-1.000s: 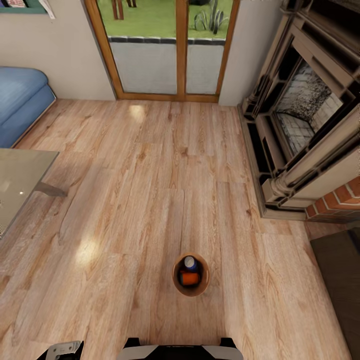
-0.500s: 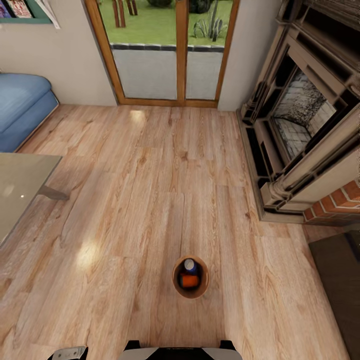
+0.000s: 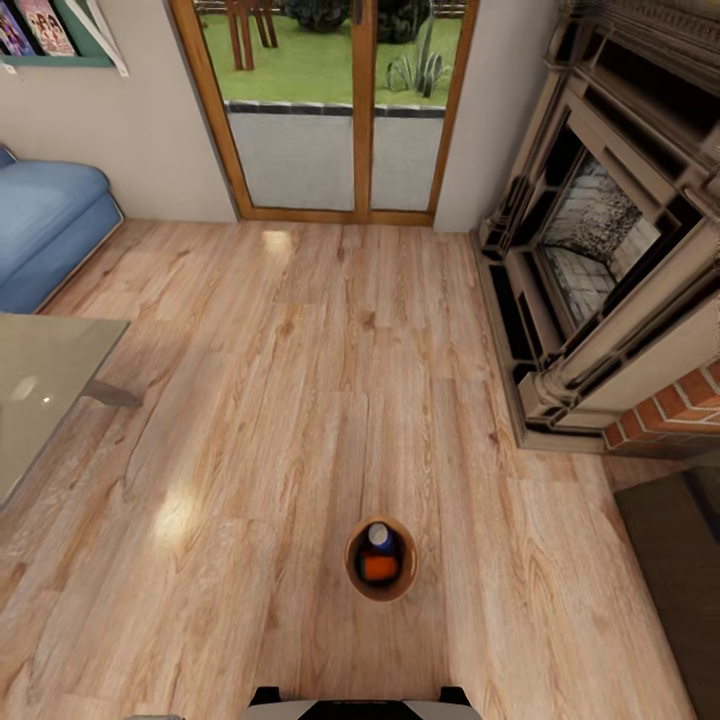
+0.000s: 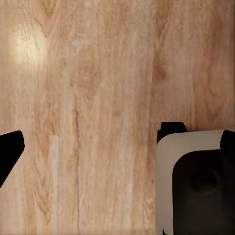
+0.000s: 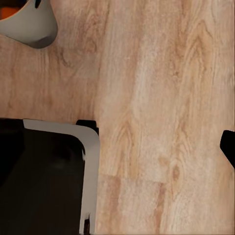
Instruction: Put the three can of soda from the living room inside the tash can in the kitchen.
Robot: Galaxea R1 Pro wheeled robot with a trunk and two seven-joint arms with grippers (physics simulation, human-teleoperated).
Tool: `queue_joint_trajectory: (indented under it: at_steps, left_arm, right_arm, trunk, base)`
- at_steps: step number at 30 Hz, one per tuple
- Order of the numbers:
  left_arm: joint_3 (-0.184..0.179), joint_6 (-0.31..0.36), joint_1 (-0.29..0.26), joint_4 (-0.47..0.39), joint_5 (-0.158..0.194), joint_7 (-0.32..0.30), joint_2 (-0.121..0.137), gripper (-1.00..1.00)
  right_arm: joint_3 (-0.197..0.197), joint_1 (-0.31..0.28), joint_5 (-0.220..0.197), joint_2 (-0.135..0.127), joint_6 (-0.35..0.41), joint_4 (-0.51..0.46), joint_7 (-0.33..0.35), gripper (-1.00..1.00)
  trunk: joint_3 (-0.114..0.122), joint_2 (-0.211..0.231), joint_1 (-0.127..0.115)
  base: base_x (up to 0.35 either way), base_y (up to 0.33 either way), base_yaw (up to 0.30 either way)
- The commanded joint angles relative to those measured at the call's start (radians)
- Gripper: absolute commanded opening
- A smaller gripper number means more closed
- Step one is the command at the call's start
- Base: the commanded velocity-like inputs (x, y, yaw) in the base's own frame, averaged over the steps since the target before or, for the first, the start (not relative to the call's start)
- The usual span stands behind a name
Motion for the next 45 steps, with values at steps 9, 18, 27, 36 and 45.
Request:
queue_joint_trajectory:
  at_steps: [9,18,27,36,45]
  left_arm:
    - [-0.03,0.001,0.0,0.002,-0.001,0.0,-0.008,1.0]
    - [-0.036,0.004,0.001,0.006,-0.002,0.0,-0.011,1.0]
    - [-0.037,0.004,0.001,0.034,-0.002,0.0,-0.028,1.0]
    - [-0.037,0.003,0.001,0.04,-0.001,0.0,-0.038,1.0]
    - [-0.038,0.004,0.001,0.041,-0.002,0.0,-0.046,1.0]
  right_arm:
    - [0.001,-0.001,0.0,0.0,-0.039,0.052,-0.025,1.0]
    - [0.001,-0.001,0.001,0.0,-0.042,0.073,-0.027,1.0]
    - [0.001,-0.001,0.0,0.0,-0.044,0.08,-0.028,1.0]
    - [0.001,-0.001,0.0,0.0,-0.044,0.082,-0.033,1.0]
    - [0.001,-0.003,0.001,0.001,-0.044,0.096,-0.035,1.0]
  trunk:
    - [0.043,0.063,-0.035]
    - [0.085,0.126,-0.069]
    - [0.128,0.189,-0.104]
    - [0.171,0.252,-0.138]
    - [0.198,0.28,-0.153]
  base:
    - [0.0,0.0,0.0]
    - [0.0,0.0,0.0]
    - [0.0,0.0,0.0]
    - [0.0,0.0,0.0]
    - [0.0,0.0,0.0]
